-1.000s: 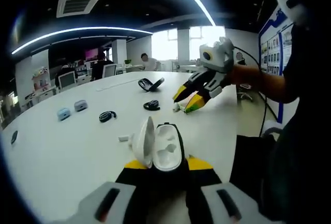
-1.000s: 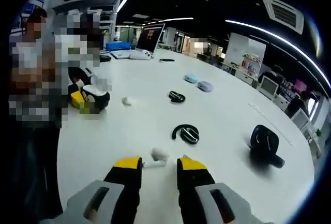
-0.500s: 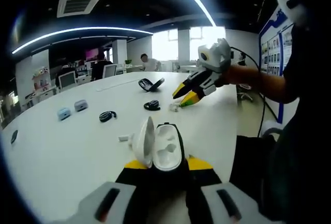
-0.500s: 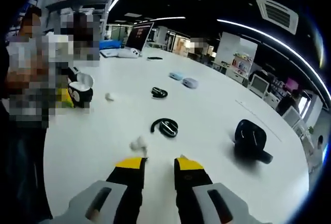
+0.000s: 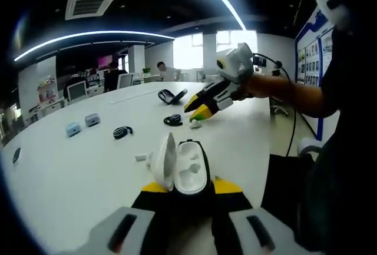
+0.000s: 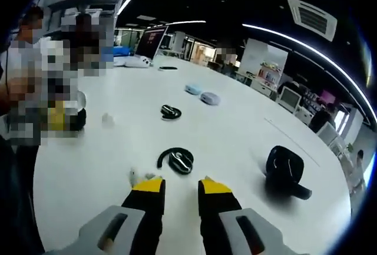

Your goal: Pick up the earbuds from the table and place the earbuds into the earbud case

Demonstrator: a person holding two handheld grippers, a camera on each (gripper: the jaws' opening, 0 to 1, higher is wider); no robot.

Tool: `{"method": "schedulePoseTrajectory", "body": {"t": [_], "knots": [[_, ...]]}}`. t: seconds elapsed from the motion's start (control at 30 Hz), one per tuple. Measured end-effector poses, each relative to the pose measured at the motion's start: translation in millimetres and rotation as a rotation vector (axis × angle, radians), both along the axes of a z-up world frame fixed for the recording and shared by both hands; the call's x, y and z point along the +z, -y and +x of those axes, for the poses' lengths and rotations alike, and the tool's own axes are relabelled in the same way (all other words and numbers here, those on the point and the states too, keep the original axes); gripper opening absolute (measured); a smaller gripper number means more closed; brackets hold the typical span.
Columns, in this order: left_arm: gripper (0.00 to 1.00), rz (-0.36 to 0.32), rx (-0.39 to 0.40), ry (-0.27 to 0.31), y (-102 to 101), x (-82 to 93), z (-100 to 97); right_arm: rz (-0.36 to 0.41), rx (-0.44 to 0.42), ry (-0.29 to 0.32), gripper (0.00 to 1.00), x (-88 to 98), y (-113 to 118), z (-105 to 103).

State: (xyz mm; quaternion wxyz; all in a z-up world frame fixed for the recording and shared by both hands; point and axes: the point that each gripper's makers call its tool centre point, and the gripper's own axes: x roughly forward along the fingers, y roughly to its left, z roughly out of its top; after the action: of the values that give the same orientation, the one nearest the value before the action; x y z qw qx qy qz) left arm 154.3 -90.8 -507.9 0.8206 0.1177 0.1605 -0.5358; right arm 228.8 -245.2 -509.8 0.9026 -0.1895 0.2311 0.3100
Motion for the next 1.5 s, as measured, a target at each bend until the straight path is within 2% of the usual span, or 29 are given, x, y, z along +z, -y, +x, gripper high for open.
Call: {"method": "schedulePoseTrajectory", "body": {"t": [0.17,0.57,0.7,0.8,0.83,0.93,1.17,1.5], "knots": [[0.25,-0.002,-0.001,-0.001,0.2,0.0,-0.1,-0.002,0.02,0.006,0.22,0.8,-12.1,2.2],[0.25,-0.001,0.001,0.001,0.6,0.0,-0.6,0.012,0.022,0.006,0.22,3.4,-14.3,2.4],[0.25,0.0,0.0,0.001,0.7,0.0,-1.0,0.072,-0.032,0.021,0.22,16.3,-2.6,1.9],[0.25,0.0,0.0,0.001,0.7,0.0,-1.2,0.138,-0.056,0.003,0.22,22.1,-0.1,-4.2],[0.25,-0.001,-0.001,0.001,0.7,-0.1,-1.3,0.19,-0.067,-0.012,0.22,25.8,0.4,-11.2],[0.25,-0.004,-0.001,-0.001,0.7,-0.2,-1.1,0.247,-0.064,-0.052,0.22,25.7,-5.0,-28.3],[0.25,-0.008,0.002,-0.001,1.6,0.0,-1.5,0.281,-0.059,-0.1,0.25,12.4,-29.5,-50.5],[0.25,-0.003,0.0,-0.002,1.4,0.0,-2.5,0.312,-0.133,-0.076,0.24,2.6,-39.8,-45.3]]}}
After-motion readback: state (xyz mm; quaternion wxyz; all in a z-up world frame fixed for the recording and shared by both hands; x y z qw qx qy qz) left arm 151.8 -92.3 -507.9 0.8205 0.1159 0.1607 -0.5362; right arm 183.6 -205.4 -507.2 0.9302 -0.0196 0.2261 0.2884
